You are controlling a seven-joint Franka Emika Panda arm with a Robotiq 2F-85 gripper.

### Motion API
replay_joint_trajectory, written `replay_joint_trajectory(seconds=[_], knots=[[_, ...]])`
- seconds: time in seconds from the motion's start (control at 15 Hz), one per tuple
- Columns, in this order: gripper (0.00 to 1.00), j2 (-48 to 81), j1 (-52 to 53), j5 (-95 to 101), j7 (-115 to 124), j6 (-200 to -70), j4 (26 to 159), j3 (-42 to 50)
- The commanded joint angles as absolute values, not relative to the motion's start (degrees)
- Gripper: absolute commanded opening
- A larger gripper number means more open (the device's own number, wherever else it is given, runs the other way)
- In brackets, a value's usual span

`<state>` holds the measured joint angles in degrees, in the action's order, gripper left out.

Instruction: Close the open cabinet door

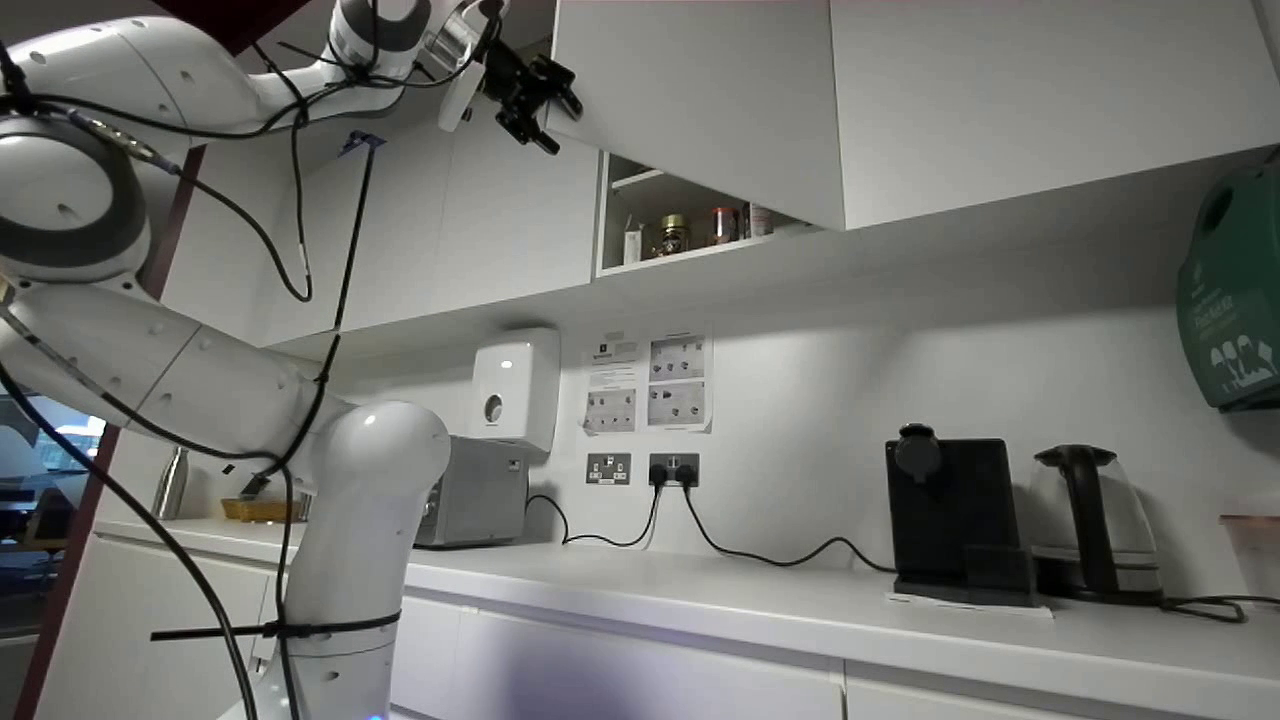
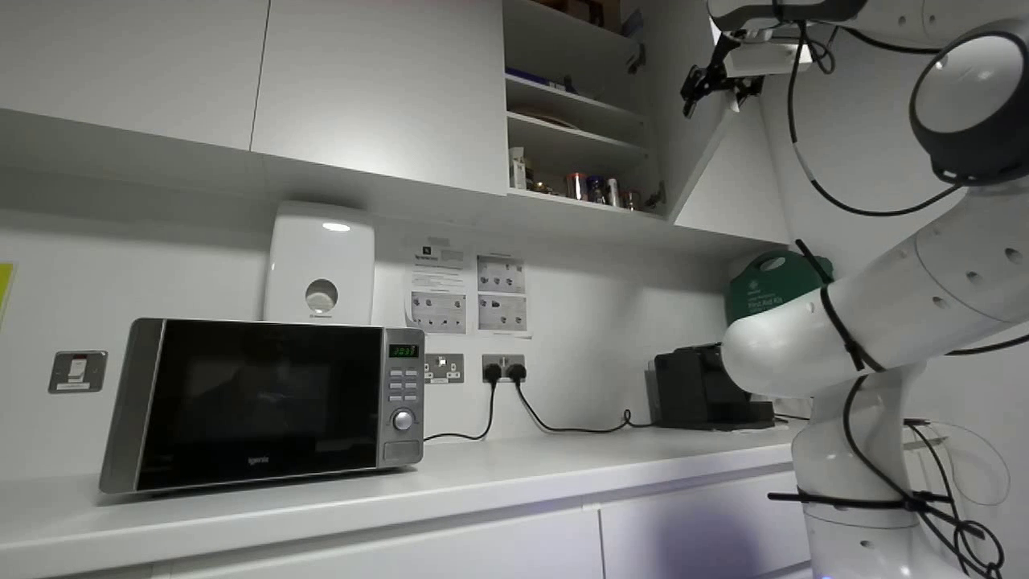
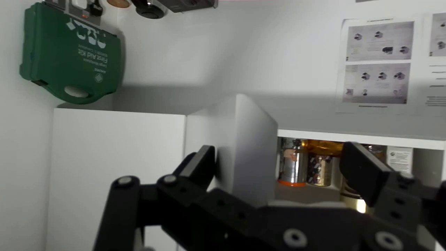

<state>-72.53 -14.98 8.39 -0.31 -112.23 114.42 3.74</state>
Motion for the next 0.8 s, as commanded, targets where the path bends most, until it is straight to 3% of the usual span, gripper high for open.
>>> replay_joint_trajectory(seconds=[0.0,0.73], knots=[[1.00,-68.6,-9.0,5.8,1.3,-114.4,117.7,2.1],[1.00,-59.7,0.0,2.9,-0.6,-114.8,117.7,0.3]])
